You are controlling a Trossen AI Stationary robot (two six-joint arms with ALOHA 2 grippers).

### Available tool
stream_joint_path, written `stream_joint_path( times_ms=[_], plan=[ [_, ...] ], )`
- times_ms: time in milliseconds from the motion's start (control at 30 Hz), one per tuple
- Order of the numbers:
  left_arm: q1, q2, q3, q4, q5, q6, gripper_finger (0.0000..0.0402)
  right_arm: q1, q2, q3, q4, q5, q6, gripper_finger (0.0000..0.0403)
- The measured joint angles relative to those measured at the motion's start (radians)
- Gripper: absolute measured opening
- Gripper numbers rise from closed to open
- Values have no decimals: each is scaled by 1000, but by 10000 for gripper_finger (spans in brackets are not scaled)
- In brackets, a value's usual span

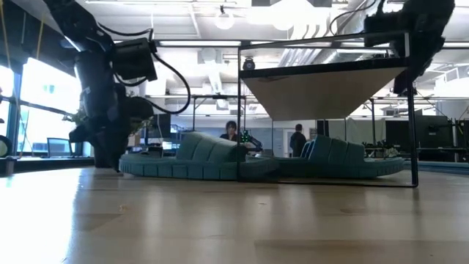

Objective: Pick and place slides into the shelf
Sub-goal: Put the green slide under the shelf

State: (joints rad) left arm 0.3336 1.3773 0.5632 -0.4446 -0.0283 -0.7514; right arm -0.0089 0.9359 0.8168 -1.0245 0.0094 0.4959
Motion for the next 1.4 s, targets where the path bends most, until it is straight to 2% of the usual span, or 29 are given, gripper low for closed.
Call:
stream_joint_path(
  times_ms=[233, 400, 667, 867, 1100, 1400],
  plan=[
    [0, 0, 36, -5, -36, 42, 0, -54, 77, 23, 38, -3, -51, 0],
    [0, 0, 36, -97, -75, 47, 0, -78, 126, 25, 49, -7, -95, 0],
    [0, 34, 36, -44, -97, 66, 0, -89, 187, 25, 90, -15, -138, 0],
    [0, 97, 45, 34, -76, 74, 0, -89, 191, 25, 92, -15, -138, 0],
    [0, 109, 125, 72, -63, 137, 0, -89, 191, 25, 94, -11, -139, 0],
    [-1, 282, 242, 84, 7, 198, 0, -89, 191, 25, 94, -11, -142, 0]
  ],
)
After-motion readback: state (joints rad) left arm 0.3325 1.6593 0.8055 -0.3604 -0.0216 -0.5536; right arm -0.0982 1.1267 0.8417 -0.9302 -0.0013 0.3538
